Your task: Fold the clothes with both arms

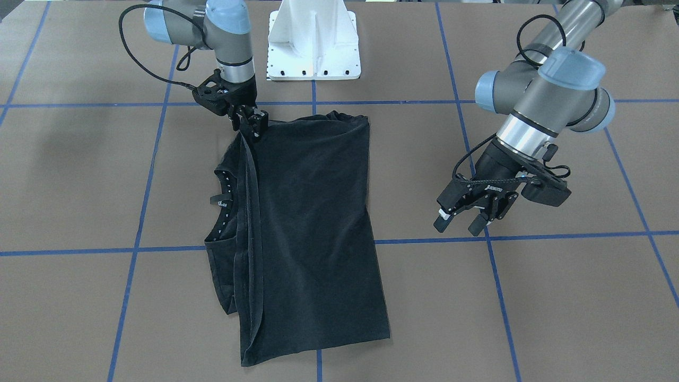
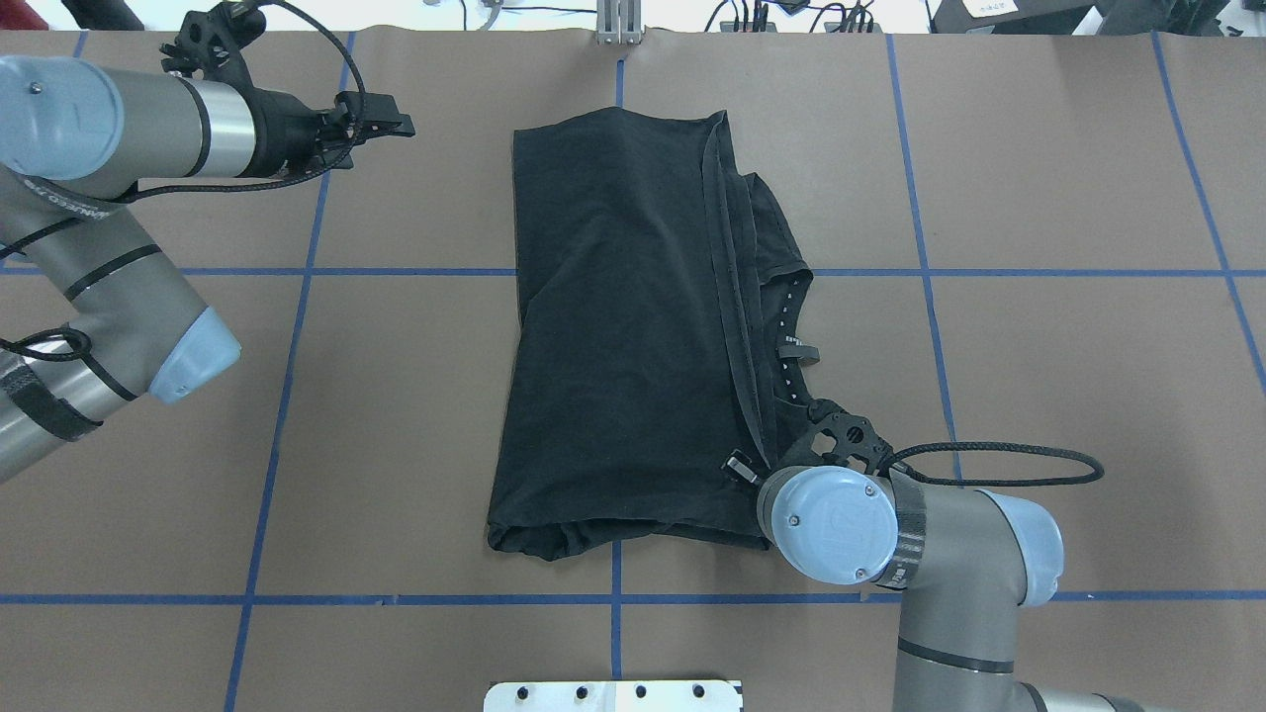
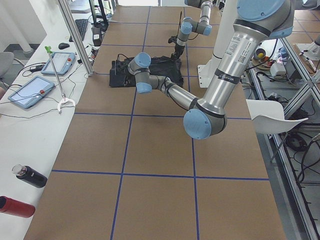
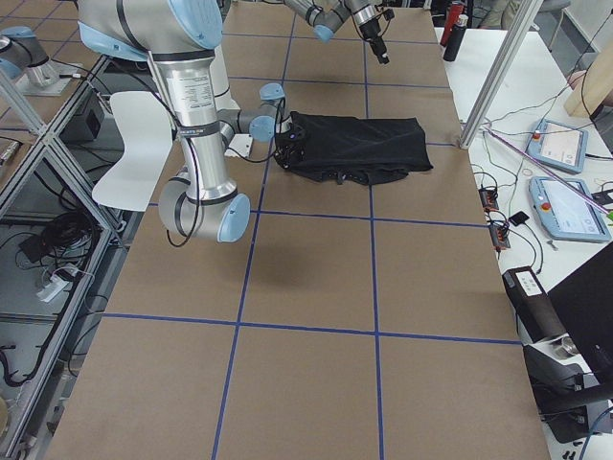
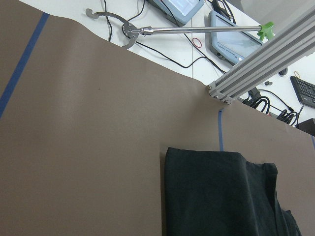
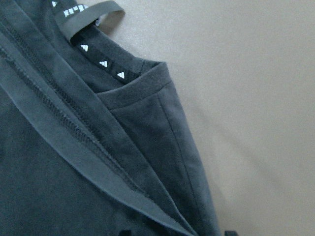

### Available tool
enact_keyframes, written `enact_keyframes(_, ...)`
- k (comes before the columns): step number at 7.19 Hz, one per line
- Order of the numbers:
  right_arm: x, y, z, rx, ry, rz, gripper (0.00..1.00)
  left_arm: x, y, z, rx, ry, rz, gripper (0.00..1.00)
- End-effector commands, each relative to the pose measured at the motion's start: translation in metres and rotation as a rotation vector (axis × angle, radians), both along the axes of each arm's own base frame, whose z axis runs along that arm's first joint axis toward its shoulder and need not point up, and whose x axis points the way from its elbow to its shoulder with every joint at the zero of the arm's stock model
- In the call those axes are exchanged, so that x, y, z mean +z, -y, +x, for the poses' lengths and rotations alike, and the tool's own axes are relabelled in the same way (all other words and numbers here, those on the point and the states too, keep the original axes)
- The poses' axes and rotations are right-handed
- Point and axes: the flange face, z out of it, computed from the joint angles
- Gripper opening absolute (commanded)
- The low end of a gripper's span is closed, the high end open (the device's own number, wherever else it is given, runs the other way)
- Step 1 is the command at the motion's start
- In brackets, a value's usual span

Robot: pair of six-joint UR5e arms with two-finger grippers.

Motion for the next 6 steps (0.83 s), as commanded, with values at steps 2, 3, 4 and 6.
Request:
enact_keyframes(2, 0.002, 0.0, 0.0, -0.001, -0.005, -0.001, 0.0, -0.002, -0.001, -0.003, -0.003, -0.003, 0.002, 1.0)
enact_keyframes(3, 0.0, -0.001, 0.0, -0.002, 0.001, 0.0, 0.0, -0.002, -0.001, -0.002, -0.001, -0.003, 0.002, 1.0)
enact_keyframes(4, -0.004, -0.001, 0.001, -0.001, 0.008, 0.002, 0.0, -0.003, -0.001, -0.002, -0.001, -0.004, 0.003, 1.0)
enact_keyframes(6, -0.009, 0.0, 0.004, 0.0, 0.016, 0.006, 0.0, -0.004, -0.002, -0.001, -0.007, -0.023, -0.021, 1.0)
